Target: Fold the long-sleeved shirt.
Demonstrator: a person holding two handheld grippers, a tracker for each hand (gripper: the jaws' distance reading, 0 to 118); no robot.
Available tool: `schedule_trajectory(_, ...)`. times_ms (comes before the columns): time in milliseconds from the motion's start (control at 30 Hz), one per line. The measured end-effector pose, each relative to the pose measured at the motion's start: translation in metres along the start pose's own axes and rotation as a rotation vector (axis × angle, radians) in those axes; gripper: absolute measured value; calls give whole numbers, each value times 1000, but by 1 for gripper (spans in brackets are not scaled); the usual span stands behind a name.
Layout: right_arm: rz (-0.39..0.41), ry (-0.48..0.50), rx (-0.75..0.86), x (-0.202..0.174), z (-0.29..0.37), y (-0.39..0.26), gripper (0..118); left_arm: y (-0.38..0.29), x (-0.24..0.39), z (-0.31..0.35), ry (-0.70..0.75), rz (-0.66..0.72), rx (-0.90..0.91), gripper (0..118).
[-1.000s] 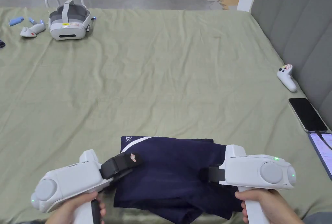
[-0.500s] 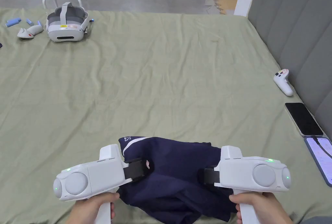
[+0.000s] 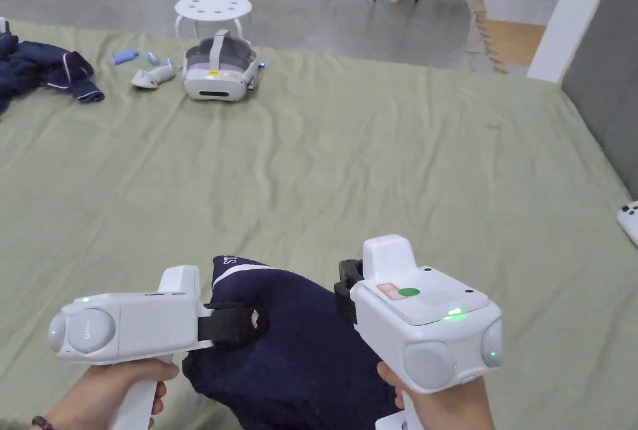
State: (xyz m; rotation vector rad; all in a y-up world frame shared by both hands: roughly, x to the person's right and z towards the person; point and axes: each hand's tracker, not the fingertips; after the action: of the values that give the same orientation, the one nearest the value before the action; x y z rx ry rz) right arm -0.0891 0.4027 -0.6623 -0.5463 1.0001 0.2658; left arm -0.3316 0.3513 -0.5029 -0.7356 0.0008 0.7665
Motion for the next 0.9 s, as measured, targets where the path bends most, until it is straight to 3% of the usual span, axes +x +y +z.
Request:
schedule_trajectory(333, 104, 296, 51, -171, -132, 53, 2, 86, -193, 152, 194, -6, 5, 27)
schedule_trajectory(467, 115, 364, 21, -217, -158, 67, 2, 99, -242, 180, 298, 93, 47, 31)
schedule_trajectory(567, 129, 394, 31, -230, -160, 73, 2, 99, -241, 176, 383, 86, 62, 97)
schedule_trajectory(600, 134, 391, 37, -230, -156, 75, 2, 99, -236, 175, 412, 46, 64, 111)
schedule_trajectory(767, 131, 377, 65, -207, -130, 88, 2, 106, -195, 183, 390, 14, 139, 109)
schedule_trajectory(800, 129, 365, 73, -199, -119, 91, 2, 109, -180, 184, 414, -36, 157, 103)
schedule_trajectory(833, 119, 347, 84, -189, -106, 96, 2, 110, -161, 186, 431, -92, 183, 85)
schedule_trajectory(867, 105, 337, 104, -177, -88, 101, 2, 113, -142, 188, 430, -143, 210, 57)
schedule_trajectory(900, 97, 334, 128, -166, -75, 105, 2, 118, -133, 190, 444, -185, 249, 15)
